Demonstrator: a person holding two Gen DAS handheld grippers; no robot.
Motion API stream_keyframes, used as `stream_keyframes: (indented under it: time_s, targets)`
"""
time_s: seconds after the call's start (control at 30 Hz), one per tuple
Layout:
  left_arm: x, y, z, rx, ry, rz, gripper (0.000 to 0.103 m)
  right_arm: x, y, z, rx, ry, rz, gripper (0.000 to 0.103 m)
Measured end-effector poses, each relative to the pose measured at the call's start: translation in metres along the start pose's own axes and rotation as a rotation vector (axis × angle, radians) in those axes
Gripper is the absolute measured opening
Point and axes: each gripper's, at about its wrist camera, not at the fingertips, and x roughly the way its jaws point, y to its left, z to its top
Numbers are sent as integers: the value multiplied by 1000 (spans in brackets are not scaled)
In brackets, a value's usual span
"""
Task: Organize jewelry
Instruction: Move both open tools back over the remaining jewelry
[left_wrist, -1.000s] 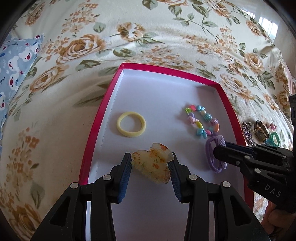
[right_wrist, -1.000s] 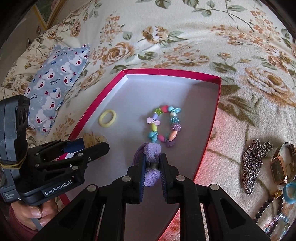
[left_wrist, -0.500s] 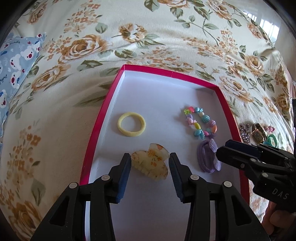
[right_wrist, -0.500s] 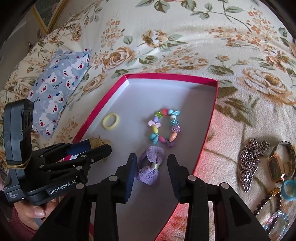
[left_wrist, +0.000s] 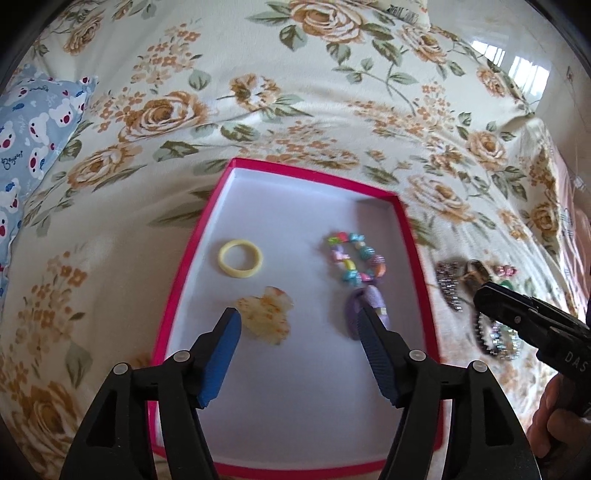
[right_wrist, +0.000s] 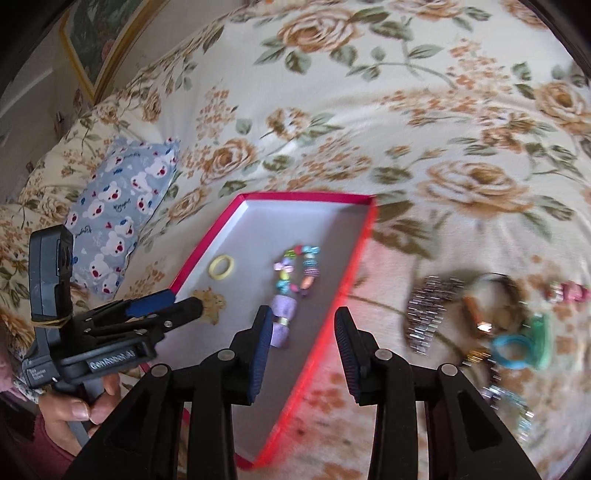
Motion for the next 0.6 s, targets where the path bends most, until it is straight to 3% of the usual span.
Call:
stream_keyframes:
  time_s: [0.6]
  targets:
    - [-4, -69, 5, 122, 6, -103, 67, -84, -99, -25, 179, -107, -163, 38]
